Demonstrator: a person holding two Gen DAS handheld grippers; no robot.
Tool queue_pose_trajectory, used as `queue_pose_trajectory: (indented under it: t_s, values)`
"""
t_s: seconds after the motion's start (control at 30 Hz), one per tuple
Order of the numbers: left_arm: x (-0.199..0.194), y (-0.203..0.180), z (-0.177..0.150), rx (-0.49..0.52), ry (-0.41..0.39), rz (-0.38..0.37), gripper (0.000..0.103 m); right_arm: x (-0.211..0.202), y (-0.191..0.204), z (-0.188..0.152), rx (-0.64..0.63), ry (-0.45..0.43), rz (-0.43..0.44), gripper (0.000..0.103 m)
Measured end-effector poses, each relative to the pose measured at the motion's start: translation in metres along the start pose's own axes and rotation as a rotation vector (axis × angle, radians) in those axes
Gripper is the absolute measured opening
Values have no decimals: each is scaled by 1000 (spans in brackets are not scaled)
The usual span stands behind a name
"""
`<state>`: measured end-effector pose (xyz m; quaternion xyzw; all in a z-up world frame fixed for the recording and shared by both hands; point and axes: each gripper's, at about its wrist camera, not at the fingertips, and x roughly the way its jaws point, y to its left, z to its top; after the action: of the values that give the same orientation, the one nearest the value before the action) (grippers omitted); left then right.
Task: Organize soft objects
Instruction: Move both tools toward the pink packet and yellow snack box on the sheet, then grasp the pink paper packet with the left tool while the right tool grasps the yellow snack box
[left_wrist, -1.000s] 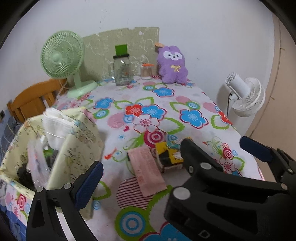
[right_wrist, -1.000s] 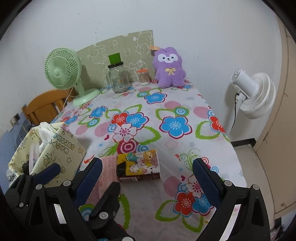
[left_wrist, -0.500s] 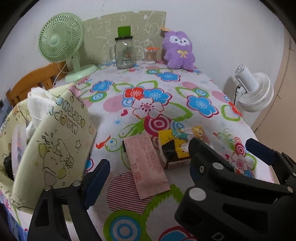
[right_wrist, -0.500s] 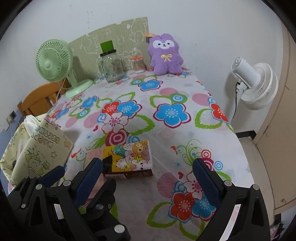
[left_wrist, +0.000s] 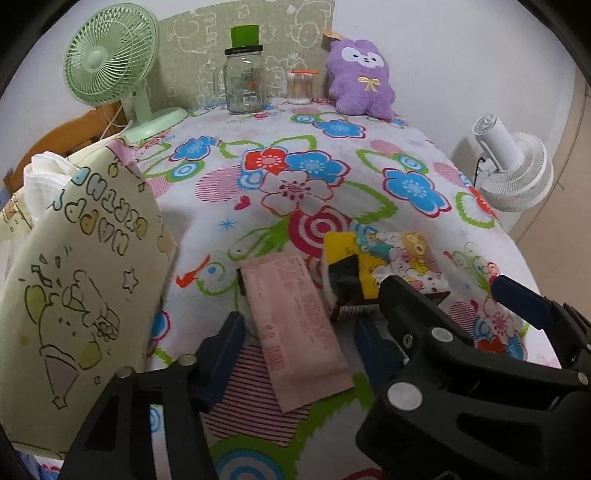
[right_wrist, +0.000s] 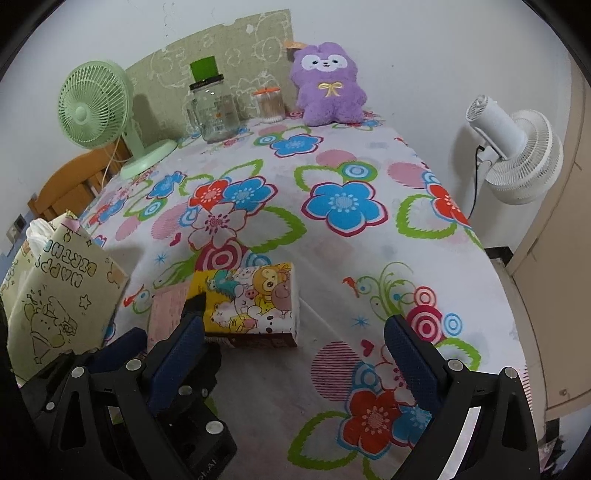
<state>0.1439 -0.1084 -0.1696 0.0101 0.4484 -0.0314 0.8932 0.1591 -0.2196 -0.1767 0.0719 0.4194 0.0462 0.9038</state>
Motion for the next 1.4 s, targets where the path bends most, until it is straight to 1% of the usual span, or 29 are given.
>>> queue_pose_trajectory:
  t_s: [0.03, 0.1, 0.2, 0.33, 0.43, 0.6, 0.73, 0.83, 0.9, 0.93, 1.03, 1.07, 1.1, 1.13, 1.27, 1.4]
  values:
    - [0, 1, 0, 0, 1, 0, 58, 1, 1, 0, -4, 2, 4, 100]
    - [-1, 2, 0, 6, 1, -7, 47, 3, 4, 1, -12, 2, 11, 100]
    - [-2, 4, 0, 11, 7, -13, 42, 6, 10, 3, -31, 1, 20, 100]
    - [-1, 7, 1, 20, 8, -9, 42, 12, 18, 5, -62, 9, 28, 100]
    - [0, 10, 2, 13, 4, 8, 42, 18, 23, 7, -76, 15, 37, 100]
    - [3, 16, 5, -3, -1, 16, 42, 26, 29, 10, -79, 30, 56, 100]
    - [3, 17, 5, 3, 0, 14, 42, 32, 31, 11, -72, 56, 81, 100]
    - [4, 16, 5, 7, -1, 15, 42, 32, 32, 12, -76, 61, 82, 99]
    - [3, 17, 6, 6, 0, 15, 42, 33, 33, 12, -83, 61, 78, 94]
    - [4, 17, 6, 6, 0, 15, 42, 33, 33, 12, -85, 63, 75, 89]
    - [3, 17, 5, 10, -3, 14, 42, 33, 33, 12, -80, 70, 66, 85]
    - [4, 17, 5, 11, 2, 13, 42, 33, 32, 12, -77, 72, 66, 83]
    - [4, 16, 5, 13, 0, 14, 41, 32, 32, 12, -73, 71, 57, 78]
    - [4, 16, 5, 16, 1, 17, 41, 31, 32, 12, -74, 69, 38, 78]
    - [4, 13, 5, 28, -1, 21, 40, 28, 28, 10, -68, 61, 13, 77]
    - [3, 9, 3, 35, 0, 9, 40, 25, 26, 8, -67, 63, 1, 75]
